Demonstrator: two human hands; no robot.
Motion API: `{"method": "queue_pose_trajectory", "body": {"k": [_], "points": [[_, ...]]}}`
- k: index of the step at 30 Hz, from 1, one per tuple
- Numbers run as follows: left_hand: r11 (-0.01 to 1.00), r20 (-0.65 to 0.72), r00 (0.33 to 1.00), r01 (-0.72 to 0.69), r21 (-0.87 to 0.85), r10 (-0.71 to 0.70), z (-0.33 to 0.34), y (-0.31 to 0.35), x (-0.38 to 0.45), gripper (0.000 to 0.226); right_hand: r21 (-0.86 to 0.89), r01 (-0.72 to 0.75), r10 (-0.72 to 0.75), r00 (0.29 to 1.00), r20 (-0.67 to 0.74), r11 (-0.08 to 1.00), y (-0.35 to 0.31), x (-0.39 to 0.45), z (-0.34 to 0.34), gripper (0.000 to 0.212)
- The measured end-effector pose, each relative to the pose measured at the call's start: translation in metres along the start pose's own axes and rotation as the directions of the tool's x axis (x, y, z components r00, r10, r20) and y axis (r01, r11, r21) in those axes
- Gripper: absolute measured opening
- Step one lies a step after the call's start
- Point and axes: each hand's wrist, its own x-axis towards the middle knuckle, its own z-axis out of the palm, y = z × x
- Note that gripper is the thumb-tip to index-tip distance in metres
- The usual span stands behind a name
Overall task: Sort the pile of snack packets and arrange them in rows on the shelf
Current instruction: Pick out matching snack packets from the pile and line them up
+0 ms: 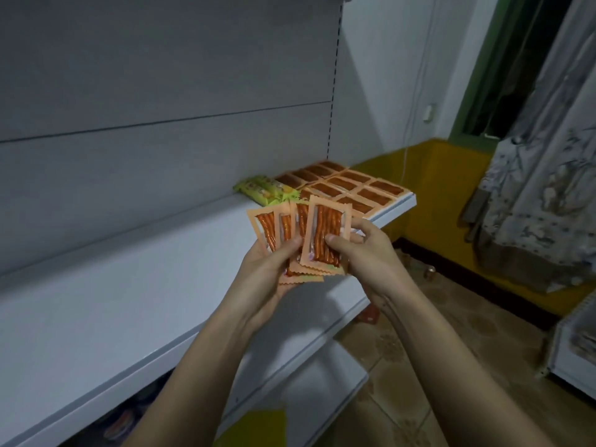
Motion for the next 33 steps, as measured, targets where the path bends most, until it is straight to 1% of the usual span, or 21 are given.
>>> {"method": "queue_pose_trajectory", "body": {"k": [3,5,7,9,12,14,19,22,23,25,27,30,33], "points": [[0.999,-0.028,0.999,-0.033,0.034,0.034,0.011,-0.005,0.043,0.038,-0.04,0.025,-0.023,0.999,0.031,0.999,0.0,0.049,-0.015,0.031],[0.999,-0.063,0.997,-0.044,-0.019,0.043,0.018,-0.007,0.076,0.034,-0.05,0.053,-0.051,0.998,0.034,0.997,-0.002,0.083,-0.028,0.031],[0.994,-0.109,0.993,-0.063,-0.094,0.052,0.024,-0.003,0.107,0.029,-0.022,0.062,-0.062,0.998,0.014,0.998,-0.009,0.116,-0.044,0.029],[0.986,-0.161,0.983,-0.106,-0.132,0.084,0.026,0.002,0.14,0.024,-0.043,0.071,-0.072,0.997,-0.024,0.997,-0.018,0.151,-0.063,0.029],[0.972,-0.282,0.948,-0.191,-0.138,0.146,0.021,0.01,0.185,0.02,-0.075,0.088,-0.096,0.989,-0.11,0.993,-0.029,0.207,-0.089,0.03],[0.963,-0.392,0.906,-0.23,-0.139,0.16,0.013,0.014,0.203,0.02,-0.105,0.049,-0.062,0.99,-0.124,0.993,-0.028,0.239,-0.098,0.031],[0.939,-0.524,0.824,-0.323,-0.118,0.217,0.0,0.02,0.226,0.022,-0.18,-0.075,0.085,0.995,0.05,0.981,-0.017,0.309,-0.097,0.016],[0.93,-0.614,0.752,-0.359,-0.076,0.24,0.005,0.013,0.234,0.022,-0.196,-0.137,0.176,0.964,0.198,0.971,-0.01,0.343,-0.085,0.015],[0.93,-0.641,0.728,-0.362,-0.058,0.244,0.009,0.009,0.236,0.021,-0.236,-0.136,0.196,0.947,0.256,0.962,-0.006,0.352,-0.081,0.018],[0.938,-0.678,0.69,-0.346,-0.003,0.252,0.02,0.003,0.241,0.02,-0.37,-0.07,0.213,0.908,0.361,0.926,0.003,0.367,-0.072,0.026],[0.937,-0.691,0.666,-0.346,0.047,0.281,0.034,-0.002,0.245,0.019,-0.466,0.017,0.218,0.868,0.446,0.885,0.01,0.379,-0.063,0.033],[0.921,-0.716,0.618,-0.379,0.091,0.325,0.055,-0.005,0.251,0.018,-0.501,0.115,0.214,0.807,0.551,0.858,0.022,0.395,-0.052,0.043],[0.912,-0.744,0.567,-0.387,0.137,0.352,0.073,-0.012,0.252,0.018,-0.536,0.244,0.186,0.758,0.625,0.808,0.032,0.401,-0.047,0.045]]}}
